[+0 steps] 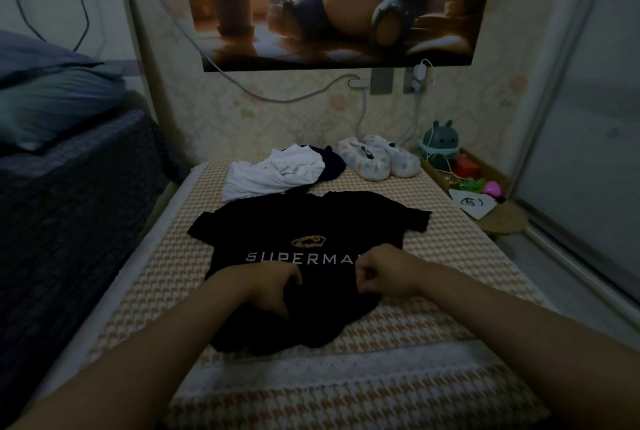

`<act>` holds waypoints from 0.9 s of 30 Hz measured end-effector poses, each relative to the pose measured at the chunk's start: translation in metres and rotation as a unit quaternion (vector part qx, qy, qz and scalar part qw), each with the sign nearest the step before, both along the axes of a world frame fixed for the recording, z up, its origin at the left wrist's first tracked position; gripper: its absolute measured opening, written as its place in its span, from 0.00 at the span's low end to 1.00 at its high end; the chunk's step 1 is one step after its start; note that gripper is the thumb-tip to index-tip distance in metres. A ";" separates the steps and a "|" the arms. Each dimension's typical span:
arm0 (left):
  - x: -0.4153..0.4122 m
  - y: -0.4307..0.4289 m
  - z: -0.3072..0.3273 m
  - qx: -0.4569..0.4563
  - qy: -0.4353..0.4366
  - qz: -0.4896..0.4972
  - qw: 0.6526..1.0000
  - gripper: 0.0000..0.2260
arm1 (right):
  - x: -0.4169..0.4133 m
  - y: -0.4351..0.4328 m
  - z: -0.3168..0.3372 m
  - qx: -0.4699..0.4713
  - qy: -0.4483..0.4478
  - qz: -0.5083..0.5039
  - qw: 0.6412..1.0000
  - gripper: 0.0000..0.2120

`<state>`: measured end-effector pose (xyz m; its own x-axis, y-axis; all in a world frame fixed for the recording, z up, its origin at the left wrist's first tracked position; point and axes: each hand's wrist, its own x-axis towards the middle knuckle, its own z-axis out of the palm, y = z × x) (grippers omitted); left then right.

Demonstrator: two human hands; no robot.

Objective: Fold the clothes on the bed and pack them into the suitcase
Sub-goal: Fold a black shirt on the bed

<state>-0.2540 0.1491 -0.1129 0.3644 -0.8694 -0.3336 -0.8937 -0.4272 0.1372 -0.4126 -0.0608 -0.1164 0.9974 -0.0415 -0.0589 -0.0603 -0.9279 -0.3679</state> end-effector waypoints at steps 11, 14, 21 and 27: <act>0.004 0.005 0.003 -0.236 0.147 0.103 0.955 0.14 | -0.003 0.025 -0.015 -0.041 -0.005 0.004 0.999 0.15; 0.009 0.023 0.008 -0.053 0.131 0.081 0.987 0.36 | 0.006 0.030 -0.017 0.059 -0.063 -0.041 0.995 0.11; 0.005 0.036 0.031 0.120 0.275 0.012 0.954 0.23 | 0.006 0.014 0.032 -0.018 0.119 -0.073 0.990 0.10; 0.001 0.027 0.034 0.188 0.394 0.000 0.899 0.19 | 0.002 0.014 0.023 0.021 0.388 -0.033 0.921 0.13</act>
<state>-0.2529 0.1759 -0.0794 -0.1148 -0.6409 -0.7590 -0.5817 -0.5760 0.5743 -0.4104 -0.0471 -0.0934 0.6495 -0.0821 -0.7559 -0.3759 -0.8989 -0.2253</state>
